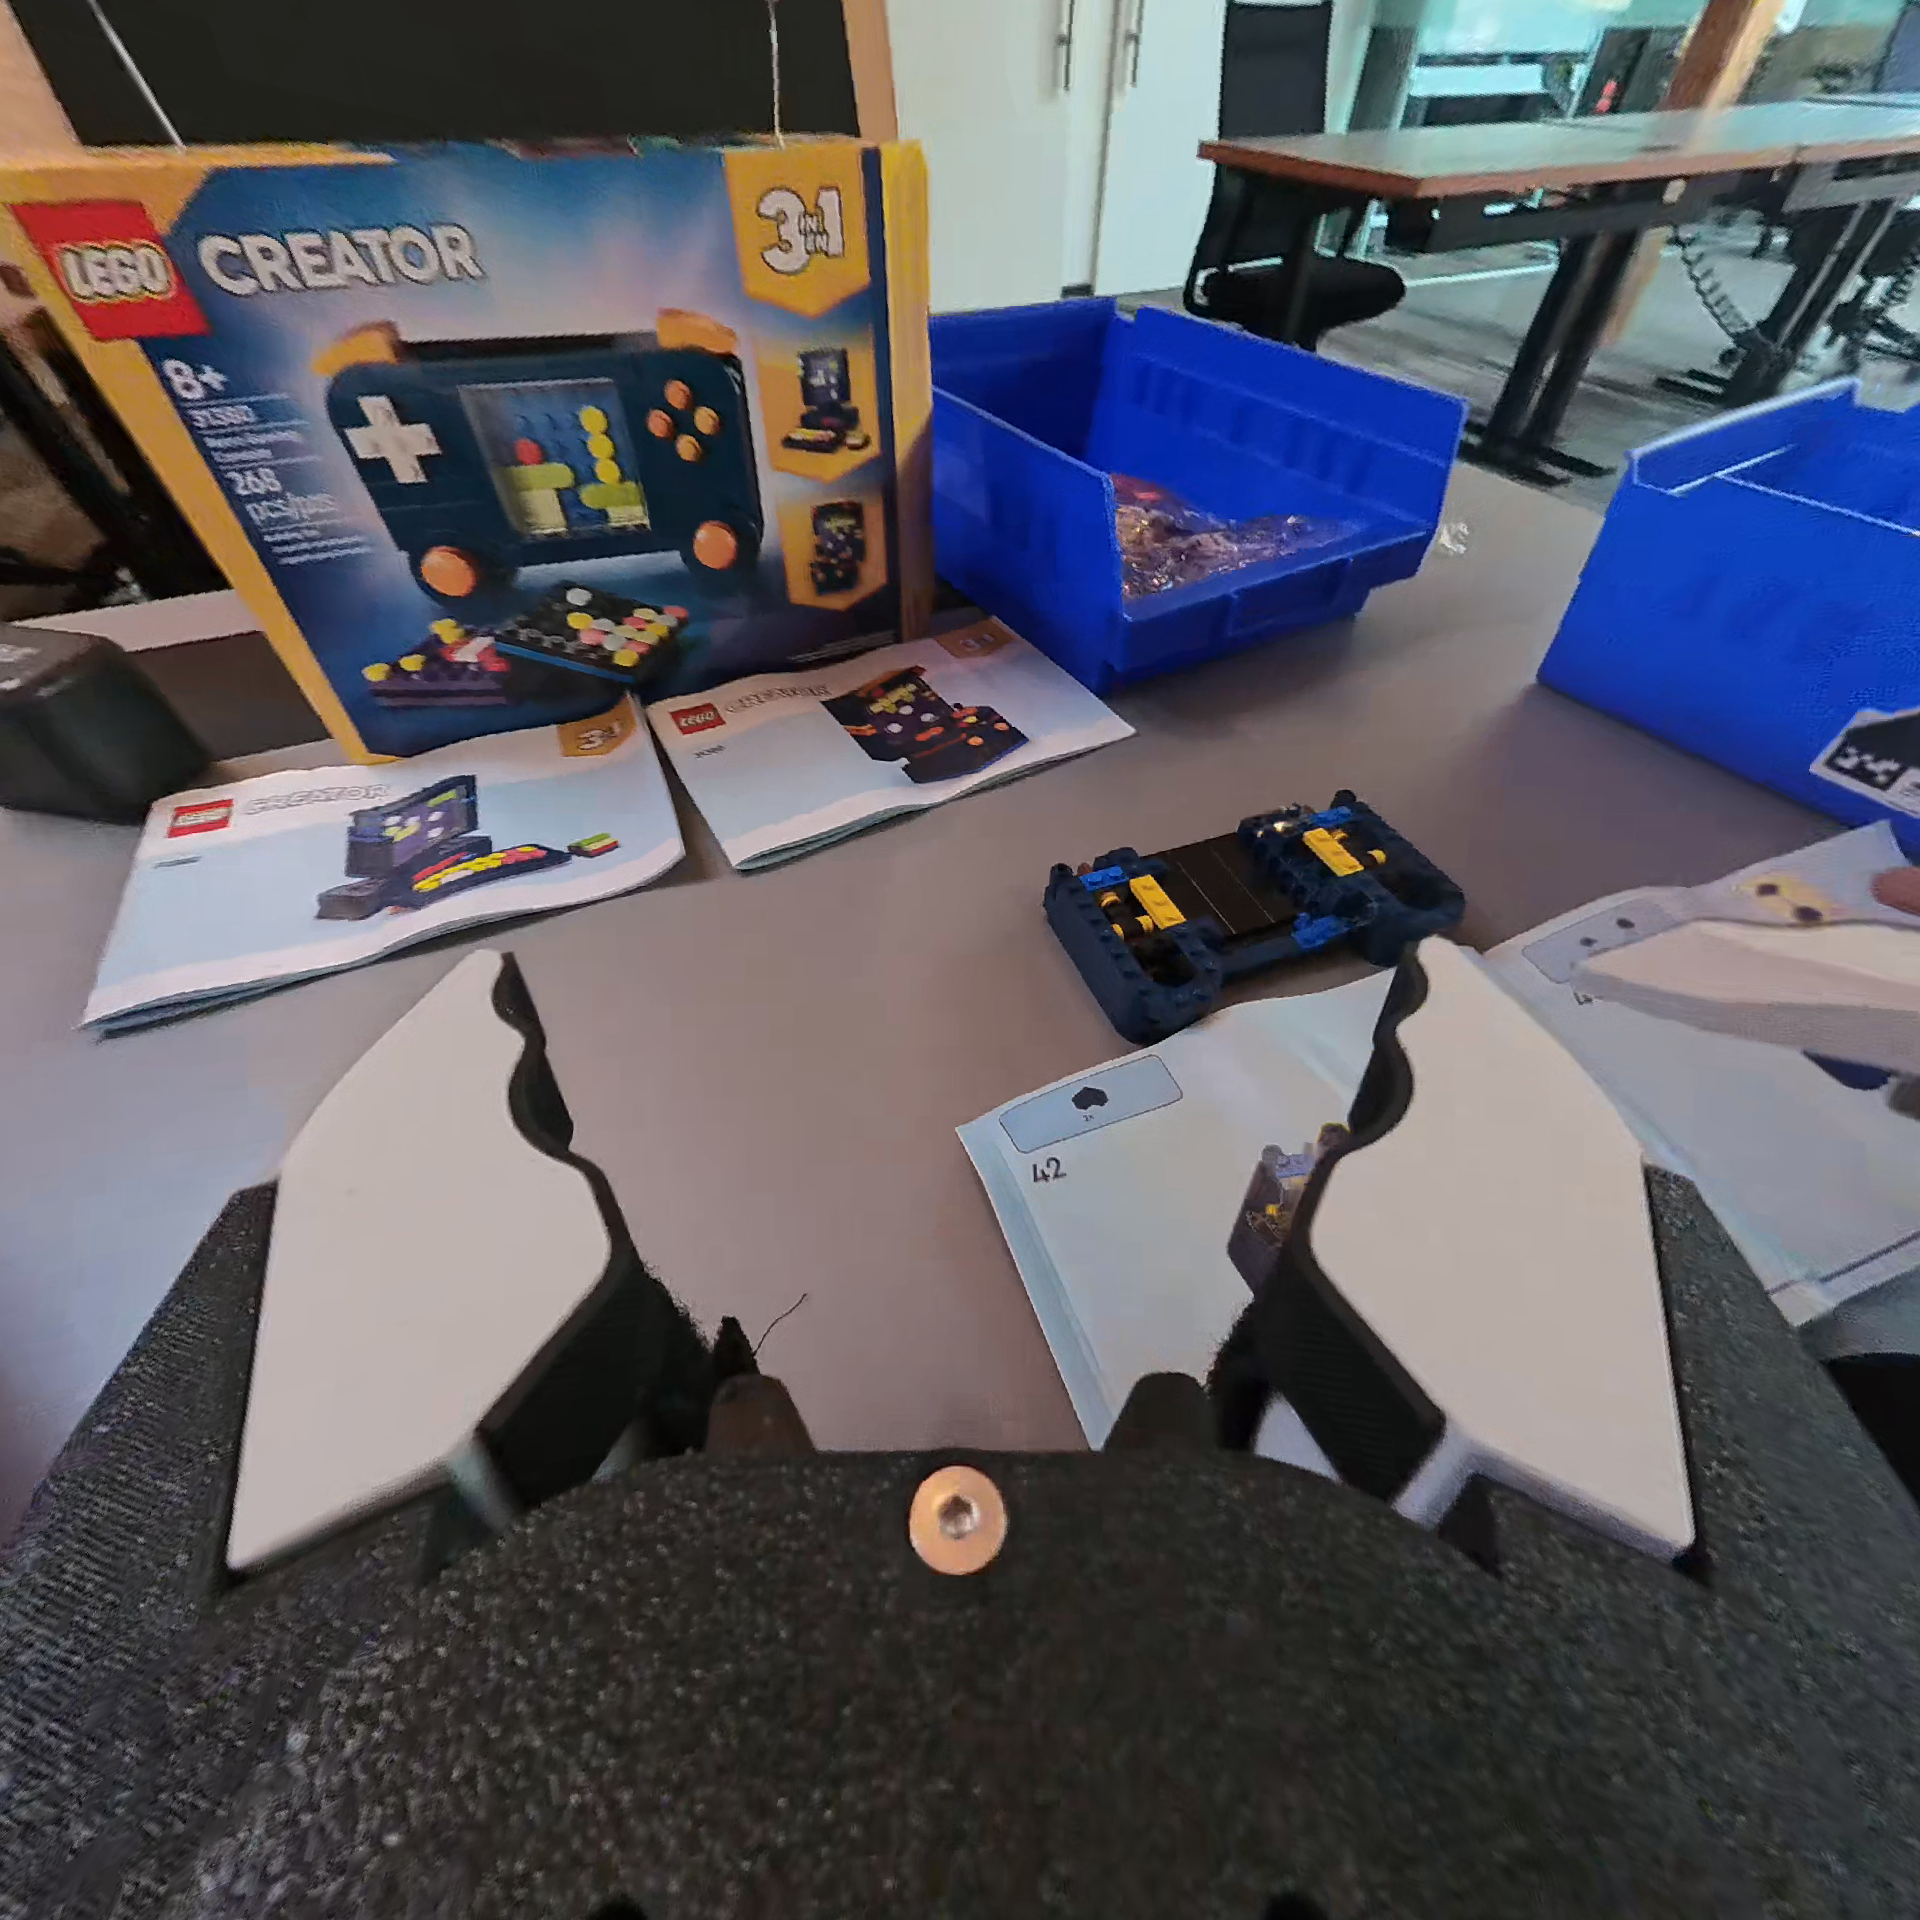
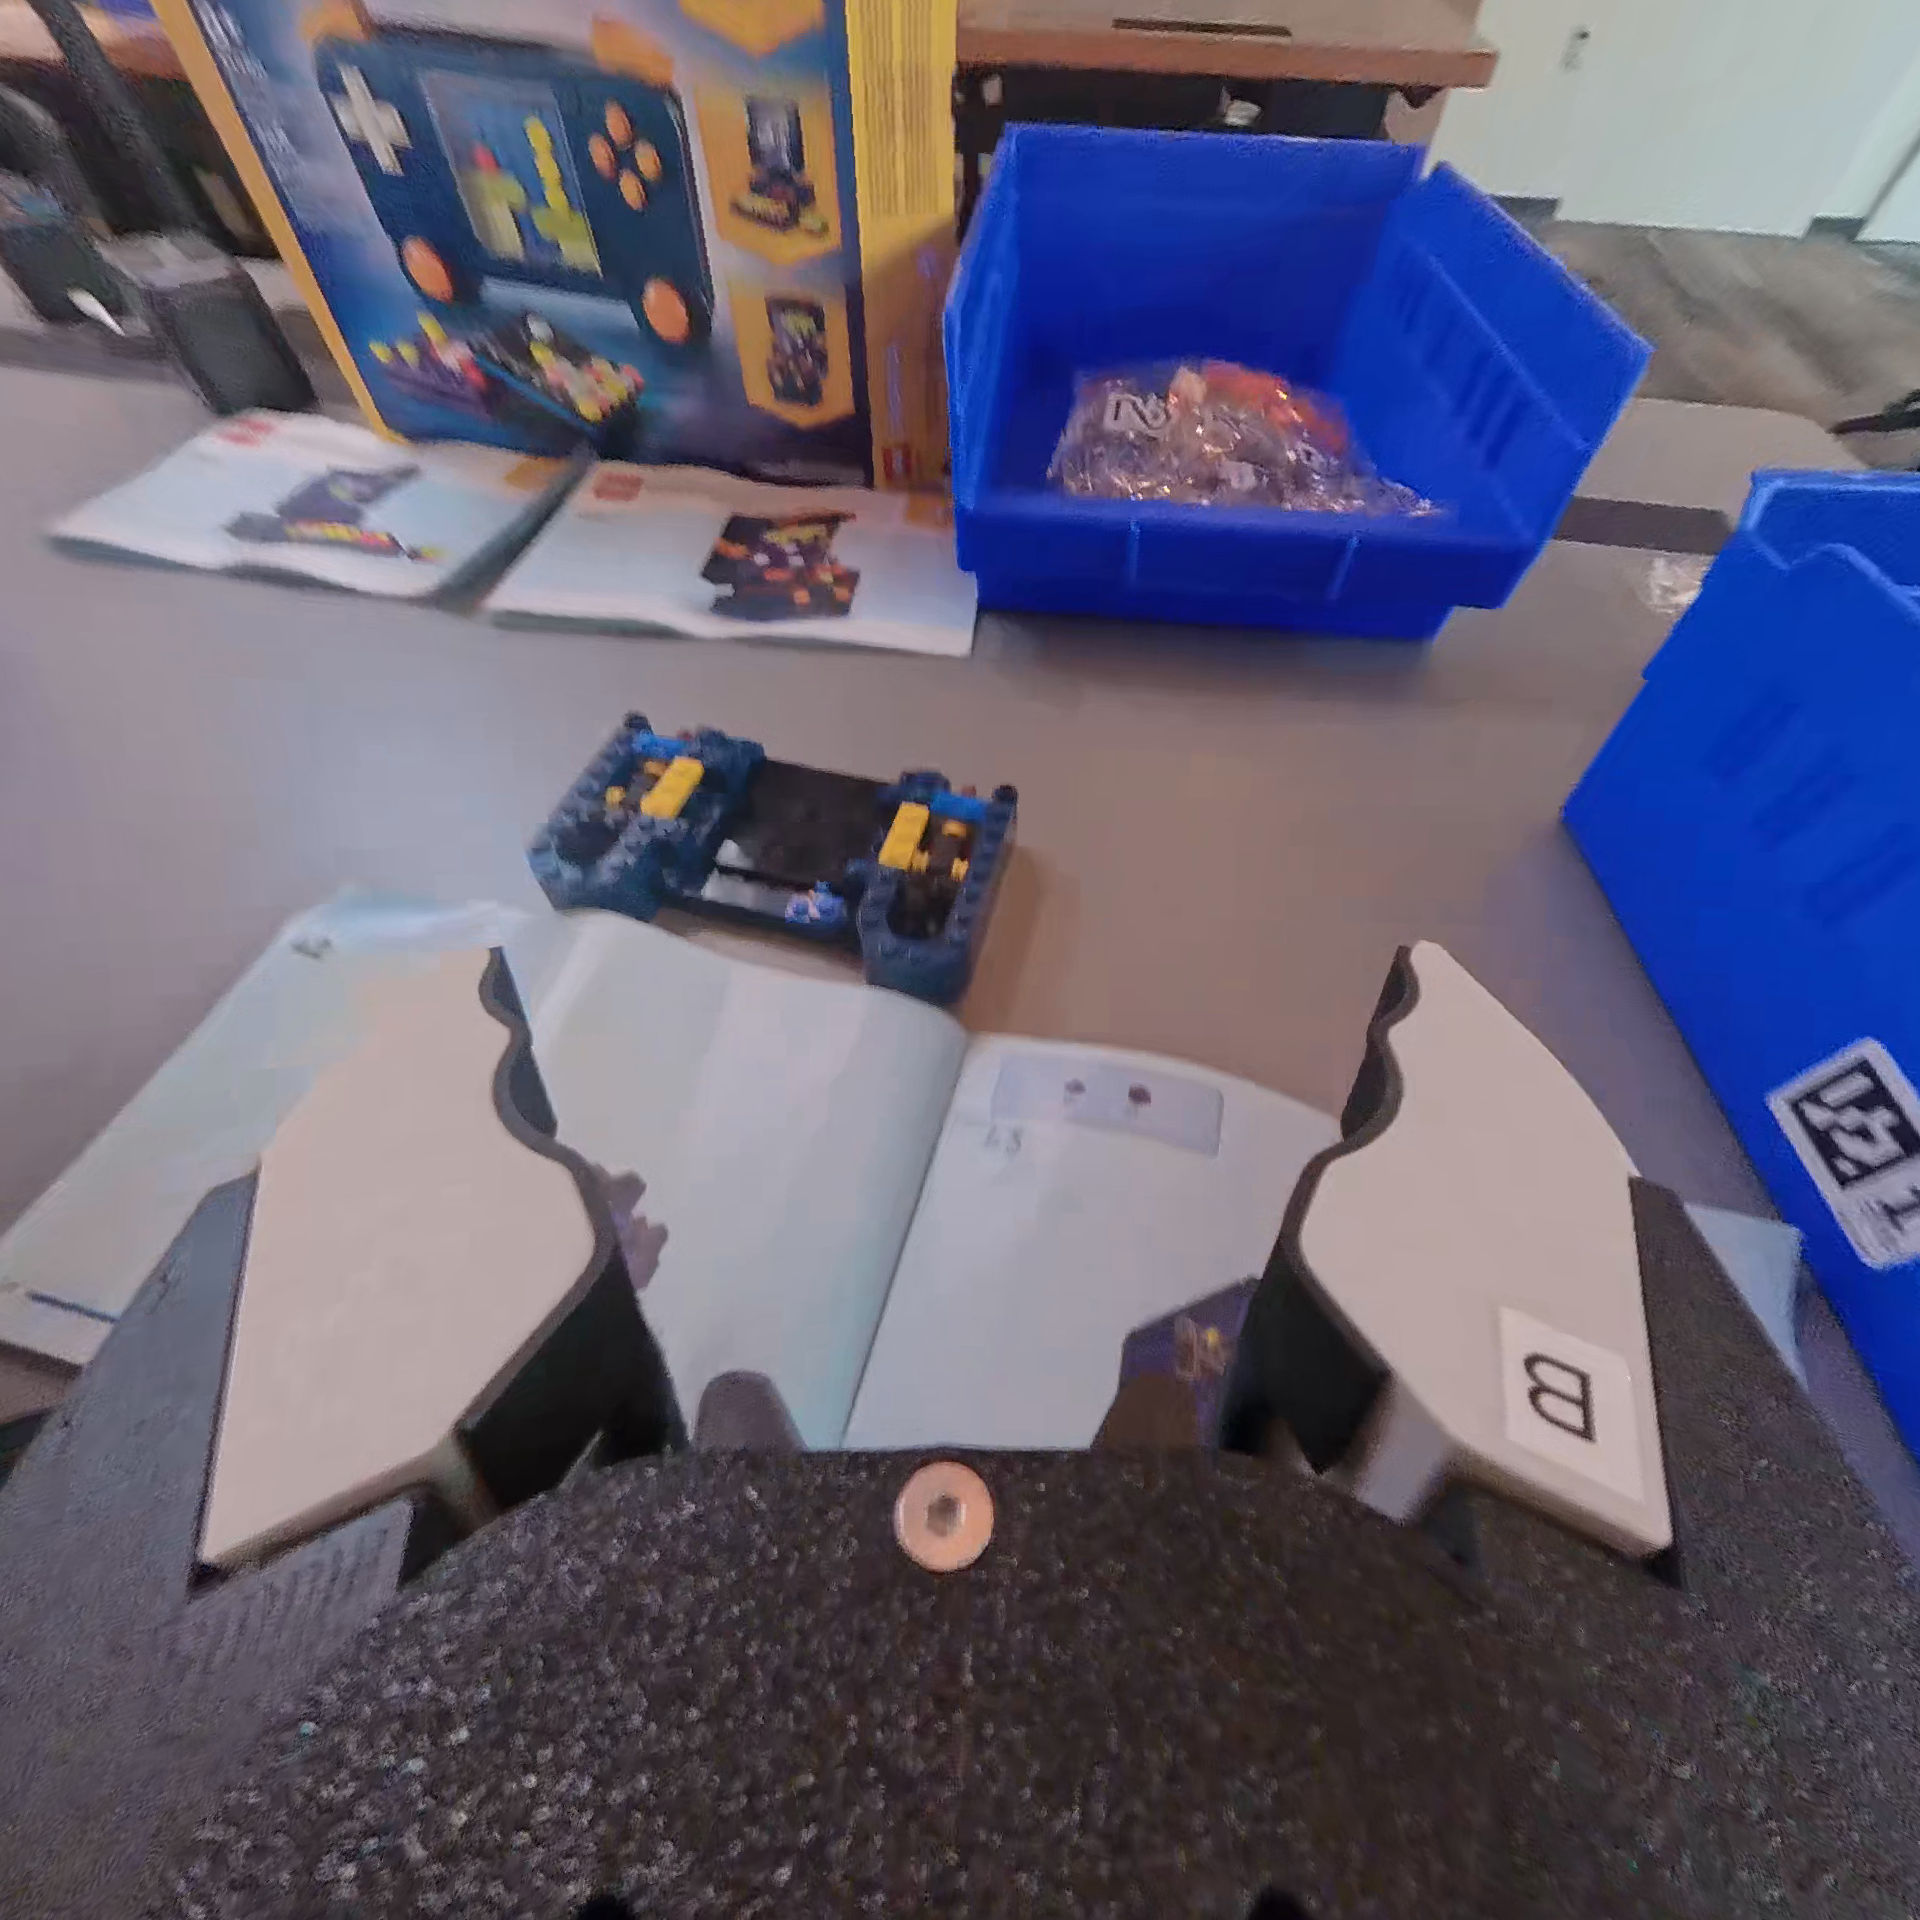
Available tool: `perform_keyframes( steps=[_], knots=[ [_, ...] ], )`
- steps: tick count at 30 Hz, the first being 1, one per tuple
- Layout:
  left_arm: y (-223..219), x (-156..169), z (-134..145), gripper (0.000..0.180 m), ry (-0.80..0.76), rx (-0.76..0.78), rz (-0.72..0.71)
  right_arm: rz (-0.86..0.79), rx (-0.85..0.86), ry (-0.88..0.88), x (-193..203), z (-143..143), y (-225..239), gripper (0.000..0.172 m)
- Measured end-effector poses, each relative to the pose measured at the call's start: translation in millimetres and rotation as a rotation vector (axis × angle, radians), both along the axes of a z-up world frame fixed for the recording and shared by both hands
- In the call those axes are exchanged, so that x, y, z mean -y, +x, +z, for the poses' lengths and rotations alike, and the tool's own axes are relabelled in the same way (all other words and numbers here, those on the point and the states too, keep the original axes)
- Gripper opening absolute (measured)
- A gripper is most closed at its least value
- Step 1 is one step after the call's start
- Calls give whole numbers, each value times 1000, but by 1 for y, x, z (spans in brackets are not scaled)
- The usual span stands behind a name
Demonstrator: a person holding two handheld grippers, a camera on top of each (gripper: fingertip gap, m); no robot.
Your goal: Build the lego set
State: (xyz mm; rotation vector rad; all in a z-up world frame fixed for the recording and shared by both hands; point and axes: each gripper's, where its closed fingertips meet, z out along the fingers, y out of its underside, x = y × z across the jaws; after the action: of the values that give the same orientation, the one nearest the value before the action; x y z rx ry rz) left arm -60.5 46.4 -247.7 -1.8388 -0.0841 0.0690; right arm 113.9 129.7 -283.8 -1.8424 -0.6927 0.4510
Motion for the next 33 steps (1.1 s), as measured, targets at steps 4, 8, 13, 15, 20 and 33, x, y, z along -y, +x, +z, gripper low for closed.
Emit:
perform_keyframes(
  steps=[4, 8, 13, 15, 20, 33],
  knots=[
    [20, 10, -3, 146, 7, 31, -17, -39, 49, 20, 12, 0, 7, 148],
    [30, 15, -3, 146, -1, 1, 2, -47, 70, 20, 20, 9, 7, 148],
    [11, 23, 5, 146, -16, -43, 84, -72, 115, 23, 14, 15, 15, 148],
    [1, 25, 6, 146, -34, -49, 106, -83, 137, 17, 9, 14, 21, 148],
    [-3, 25, 0, 146, -61, -62, 113, -67, 137, 1, 10, 11, 19, 148],
    [2, 23, -8, 137, -102, -91, 75, -63, 160, -3, 15, 9, 21, 148]
  ],
)
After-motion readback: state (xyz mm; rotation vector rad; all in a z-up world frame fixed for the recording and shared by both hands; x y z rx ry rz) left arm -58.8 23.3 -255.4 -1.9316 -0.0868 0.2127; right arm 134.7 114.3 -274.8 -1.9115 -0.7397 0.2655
